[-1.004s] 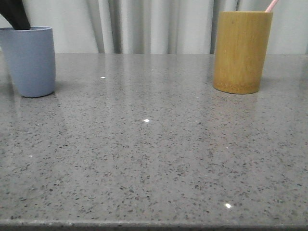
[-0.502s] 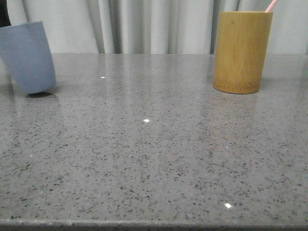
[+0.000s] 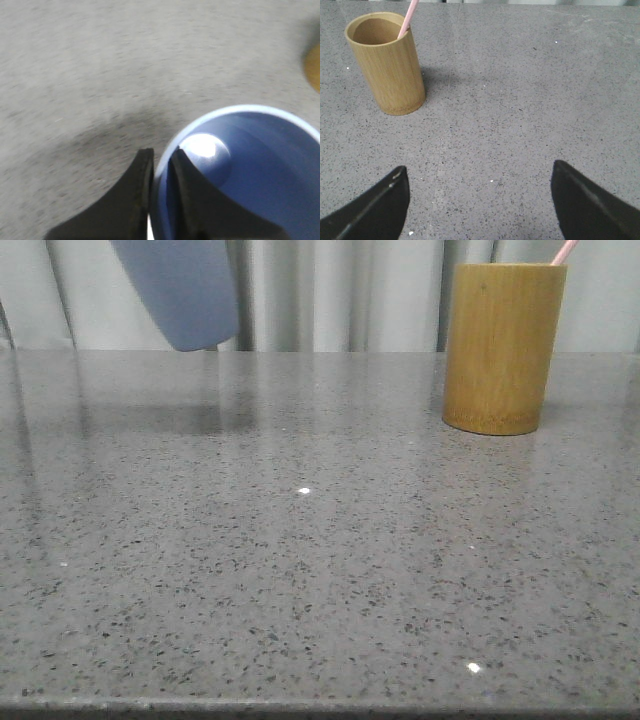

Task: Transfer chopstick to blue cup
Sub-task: 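Lift the blue cup with the left gripper toward the bamboo holder, set down, then open the left gripper and raise it away from the blue cup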

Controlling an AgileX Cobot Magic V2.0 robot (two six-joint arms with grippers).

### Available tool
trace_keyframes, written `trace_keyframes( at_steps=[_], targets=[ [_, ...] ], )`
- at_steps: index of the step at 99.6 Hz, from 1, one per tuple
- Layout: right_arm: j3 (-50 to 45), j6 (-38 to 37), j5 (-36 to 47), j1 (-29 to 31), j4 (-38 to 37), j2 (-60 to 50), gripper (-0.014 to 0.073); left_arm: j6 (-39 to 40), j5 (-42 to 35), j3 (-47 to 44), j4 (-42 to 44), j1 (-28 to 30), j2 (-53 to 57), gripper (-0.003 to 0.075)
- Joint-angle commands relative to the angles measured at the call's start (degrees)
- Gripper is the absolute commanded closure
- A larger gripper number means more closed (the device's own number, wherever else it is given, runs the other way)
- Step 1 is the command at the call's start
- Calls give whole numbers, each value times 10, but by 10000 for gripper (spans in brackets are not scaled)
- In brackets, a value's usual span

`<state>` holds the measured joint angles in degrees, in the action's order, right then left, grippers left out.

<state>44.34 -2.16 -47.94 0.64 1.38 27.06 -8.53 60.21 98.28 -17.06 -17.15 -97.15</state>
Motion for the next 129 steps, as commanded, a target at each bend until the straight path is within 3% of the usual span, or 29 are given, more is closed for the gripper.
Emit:
trace_keyframes(
  at_steps=[1, 34, 99, 109, 116, 129],
  targets=[
    [19, 1, 43, 0, 0, 8, 11, 4, -12, 40, -1, -35, 3, 739],
    [19, 1, 43, 0, 0, 8, 11, 28, -11, 88, 45, -99, -67, 739],
    [19, 1, 45, 0, 0, 8, 11, 29, 0, 89, 51, -105, -98, 732],
    [19, 1, 46, 0, 0, 8, 11, 29, 0, 89, 51, -105, -98, 669],
    [19, 1, 46, 0, 0, 8, 11, 29, 0, 89, 51, -105, -98, 579],
    [19, 1, 46, 0, 0, 8, 11, 29, 8, 101, 51, -105, -98, 330]
  ],
)
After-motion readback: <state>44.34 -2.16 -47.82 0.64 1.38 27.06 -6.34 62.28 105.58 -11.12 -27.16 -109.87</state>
